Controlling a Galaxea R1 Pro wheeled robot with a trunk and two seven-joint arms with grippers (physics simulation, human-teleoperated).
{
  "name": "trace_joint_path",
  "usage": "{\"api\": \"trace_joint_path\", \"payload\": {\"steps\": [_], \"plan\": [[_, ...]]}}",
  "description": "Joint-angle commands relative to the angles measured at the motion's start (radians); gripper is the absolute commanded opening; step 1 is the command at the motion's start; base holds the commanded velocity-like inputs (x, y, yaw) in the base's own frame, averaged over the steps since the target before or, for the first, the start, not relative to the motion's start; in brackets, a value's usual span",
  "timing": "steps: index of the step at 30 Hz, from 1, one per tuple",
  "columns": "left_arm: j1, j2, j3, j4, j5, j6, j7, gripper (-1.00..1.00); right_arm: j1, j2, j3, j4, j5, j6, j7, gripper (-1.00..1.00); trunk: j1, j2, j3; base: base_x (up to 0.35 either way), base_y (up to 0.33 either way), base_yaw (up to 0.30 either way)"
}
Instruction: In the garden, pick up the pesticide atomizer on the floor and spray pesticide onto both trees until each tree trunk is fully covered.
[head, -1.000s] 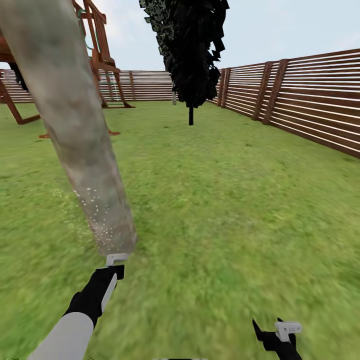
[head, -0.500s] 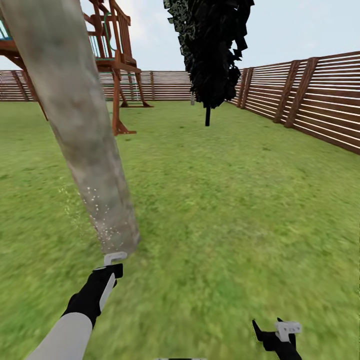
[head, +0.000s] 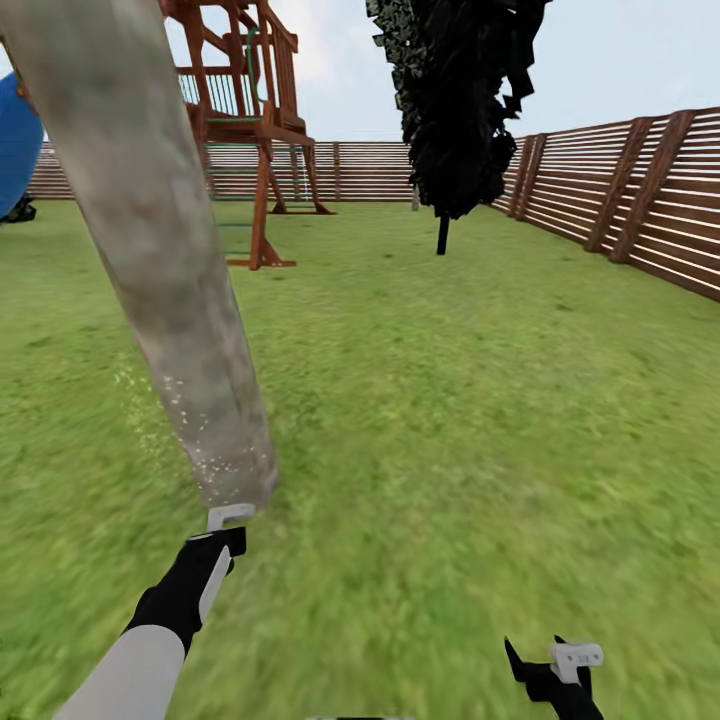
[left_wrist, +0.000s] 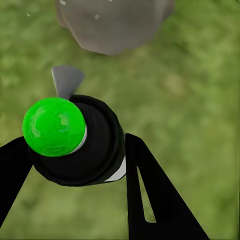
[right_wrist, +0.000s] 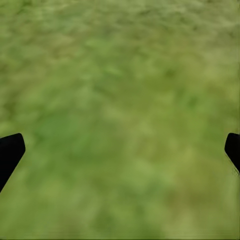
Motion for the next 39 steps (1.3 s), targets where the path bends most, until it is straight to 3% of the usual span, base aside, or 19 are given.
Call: {"api": "trace_joint_path", "payload": {"steps": [1, 10, 23, 39], "plan": [[0.000, 0.000, 0.000, 0.000, 0.000, 0.000, 0.000, -1.00, 0.000, 0.000, 0.000, 0.000, 0.000, 0.000, 0.000, 1.00, 0.000, 0.000, 0.000, 0.146, -0.270, 0.277], [0.000, -0.001, 0.000, 0.000, 0.000, 0.000, 0.000, -1.00, 0.000, 0.000, 0.000, 0.000, 0.000, 0.000, 0.000, 1.00, 0.000, 0.000, 0.000, 0.149, -0.270, 0.264], [0.000, -0.001, 0.000, 0.001, 0.000, 0.000, 0.000, -1.00, 0.000, 0.000, 0.001, 0.000, 0.000, 0.000, 0.001, 1.00, 0.000, 0.000, 0.000, 0.149, -0.270, 0.034], [0.000, -0.001, 0.000, 0.012, 0.000, 0.000, 0.000, -1.00, 0.000, 0.000, 0.001, 0.000, 0.000, 0.000, 0.001, 1.00, 0.000, 0.000, 0.000, 0.150, -0.269, 0.273]]}}
